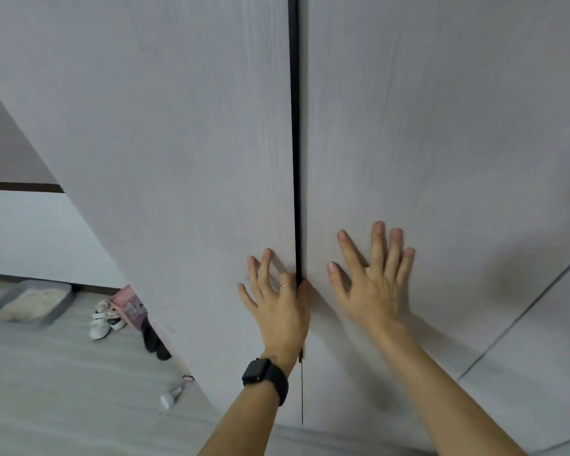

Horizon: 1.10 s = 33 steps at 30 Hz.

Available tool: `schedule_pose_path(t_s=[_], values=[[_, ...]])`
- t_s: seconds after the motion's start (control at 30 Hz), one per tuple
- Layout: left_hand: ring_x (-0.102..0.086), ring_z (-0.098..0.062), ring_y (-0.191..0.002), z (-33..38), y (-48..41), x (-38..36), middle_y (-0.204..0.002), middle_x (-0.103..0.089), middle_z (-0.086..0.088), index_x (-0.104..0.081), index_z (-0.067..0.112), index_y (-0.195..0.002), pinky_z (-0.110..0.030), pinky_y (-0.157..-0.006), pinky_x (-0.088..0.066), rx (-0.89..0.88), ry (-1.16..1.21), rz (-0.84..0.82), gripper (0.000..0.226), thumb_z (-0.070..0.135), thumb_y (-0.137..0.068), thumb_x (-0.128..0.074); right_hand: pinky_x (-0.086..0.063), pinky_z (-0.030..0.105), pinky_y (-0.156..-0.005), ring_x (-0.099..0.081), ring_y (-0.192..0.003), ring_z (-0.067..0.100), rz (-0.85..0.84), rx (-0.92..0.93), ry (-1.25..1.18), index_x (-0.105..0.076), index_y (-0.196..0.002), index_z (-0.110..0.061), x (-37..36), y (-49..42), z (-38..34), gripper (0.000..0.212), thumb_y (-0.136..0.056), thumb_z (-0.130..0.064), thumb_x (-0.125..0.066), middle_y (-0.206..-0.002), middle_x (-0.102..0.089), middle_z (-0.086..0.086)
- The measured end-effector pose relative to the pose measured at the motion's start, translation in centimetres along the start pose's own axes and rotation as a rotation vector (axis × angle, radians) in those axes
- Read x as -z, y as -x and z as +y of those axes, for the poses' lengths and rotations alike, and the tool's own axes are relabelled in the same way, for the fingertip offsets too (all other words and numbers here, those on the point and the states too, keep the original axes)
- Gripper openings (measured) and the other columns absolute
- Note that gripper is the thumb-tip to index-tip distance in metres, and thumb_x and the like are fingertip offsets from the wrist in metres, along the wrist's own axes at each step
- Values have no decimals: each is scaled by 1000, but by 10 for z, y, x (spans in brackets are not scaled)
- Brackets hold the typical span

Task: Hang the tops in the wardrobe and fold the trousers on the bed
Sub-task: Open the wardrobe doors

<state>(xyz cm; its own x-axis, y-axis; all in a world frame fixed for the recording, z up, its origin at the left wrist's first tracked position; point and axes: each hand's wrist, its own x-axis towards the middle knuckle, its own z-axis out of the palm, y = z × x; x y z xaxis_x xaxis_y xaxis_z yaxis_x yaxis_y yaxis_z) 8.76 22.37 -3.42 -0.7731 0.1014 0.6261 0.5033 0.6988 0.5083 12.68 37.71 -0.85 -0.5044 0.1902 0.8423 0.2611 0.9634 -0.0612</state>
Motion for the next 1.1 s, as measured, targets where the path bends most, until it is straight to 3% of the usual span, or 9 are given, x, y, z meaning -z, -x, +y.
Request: schedule_pose_path(t_s=[0.3,0.53,0.67,0.73,0.8,0.87,0.93,1.03,1.1], values=[[-13,-36,-154,-6,2,11,-162,-23,-6,-65,13,-96,-70,-113,-24,-50,12,-14,15,22,-90,-75,4,57,-123,5,-156,35,20,29,33,-17,-160,-40,-17,2,9,70,-98,-61,-42,-170,7,8],[-18,-33,-154,-6,38,51,-165,-21,-1,-63,15,-99,-66,-114,-29,-21,117,-48,7,21,-97,-66,3,58,-123,6,-156,35,6,40,22,-19,-160,-38,-13,2,11,70,-99,-58,-47,-170,9,8],[-26,-10,-151,-11,73,91,-166,-20,9,-61,20,-103,-52,-114,-39,33,188,-38,5,25,-101,-62,0,61,-122,6,-155,38,-86,57,-65,-22,-160,-37,10,1,9,75,-94,-48,-56,-170,5,11],[-30,4,-145,-17,91,109,-165,-24,13,-59,24,-106,-28,-114,-38,64,212,-26,7,31,-102,-58,-2,61,-122,1,-155,40,-133,89,-202,-36,-156,-34,27,8,-1,67,-92,-47,-55,-170,-6,10],[-39,7,-139,-19,106,127,-160,-33,19,-55,31,-113,-8,-104,-36,136,231,-24,14,41,-103,-53,-20,55,-122,-16,-154,35,-216,162,-481,-50,-148,-31,48,17,-19,55,-96,-48,-52,-166,-25,4],[-46,8,-133,-21,122,143,-152,-37,33,-55,33,-123,-11,-100,-44,228,233,-27,25,47,-103,-49,-37,35,-115,-37,-146,16,-384,181,-859,-52,-145,-35,73,24,-47,48,-99,-49,-52,-158,-40,-10],[-48,11,-129,-23,133,157,-147,-39,40,-56,36,-122,-20,-98,-51,294,247,-41,24,49,-103,-50,-42,24,-111,-46,-138,3,-511,201,-1157,-50,-144,-43,95,23,-78,44,-101,-44,-55,-149,-48,-24],[-51,16,-122,-24,146,178,-134,-51,41,-49,58,-121,-9,-96,-45,324,194,-16,20,49,-102,-49,-46,17,-104,-54,-131,-1,-665,184,-1472,-49,-136,-59,118,20,-116,48,-99,-32,-64,-138,-53,-36],[-55,14,-118,-27,153,188,-123,-59,38,-49,59,-117,-13,-94,-47,385,163,0,20,45,-102,-52,-49,23,-104,-59,-125,2,-620,218,-1489,-55,-137,-45,123,22,-132,47,-96,-28,-68,-134,-59,-30]])
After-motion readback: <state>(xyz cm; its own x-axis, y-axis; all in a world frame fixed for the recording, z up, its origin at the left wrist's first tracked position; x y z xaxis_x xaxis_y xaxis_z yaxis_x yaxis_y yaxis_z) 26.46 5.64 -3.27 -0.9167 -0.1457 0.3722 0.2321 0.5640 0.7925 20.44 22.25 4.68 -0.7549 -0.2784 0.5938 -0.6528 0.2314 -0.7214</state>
